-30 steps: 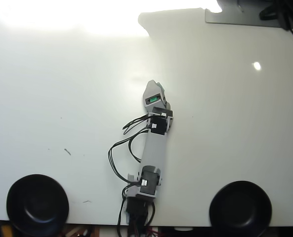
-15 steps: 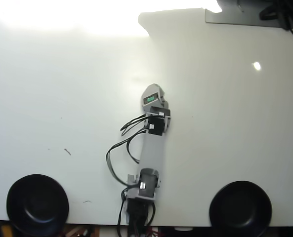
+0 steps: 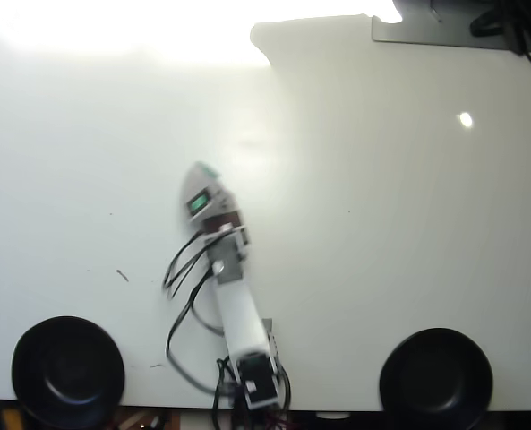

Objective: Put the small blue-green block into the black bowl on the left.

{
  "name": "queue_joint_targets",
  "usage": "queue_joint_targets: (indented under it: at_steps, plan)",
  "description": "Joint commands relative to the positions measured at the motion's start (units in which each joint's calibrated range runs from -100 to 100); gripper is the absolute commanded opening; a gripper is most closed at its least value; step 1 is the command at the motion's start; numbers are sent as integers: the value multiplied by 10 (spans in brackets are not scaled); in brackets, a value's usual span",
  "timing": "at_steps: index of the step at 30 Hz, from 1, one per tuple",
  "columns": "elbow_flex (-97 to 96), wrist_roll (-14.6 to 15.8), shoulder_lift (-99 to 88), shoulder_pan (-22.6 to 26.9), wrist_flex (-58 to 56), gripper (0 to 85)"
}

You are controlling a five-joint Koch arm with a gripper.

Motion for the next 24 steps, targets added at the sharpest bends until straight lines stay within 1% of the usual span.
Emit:
queue_joint_targets:
  at_steps: [1,7,12,18,24]
  plan:
    - [62,31,-60,39,-26,34]
    - [93,72,-112,104,-70,34]
    - [128,96,-136,156,-103,34]
    - [193,132,-141,233,-147,34]
    - [209,145,-136,314,-156,34]
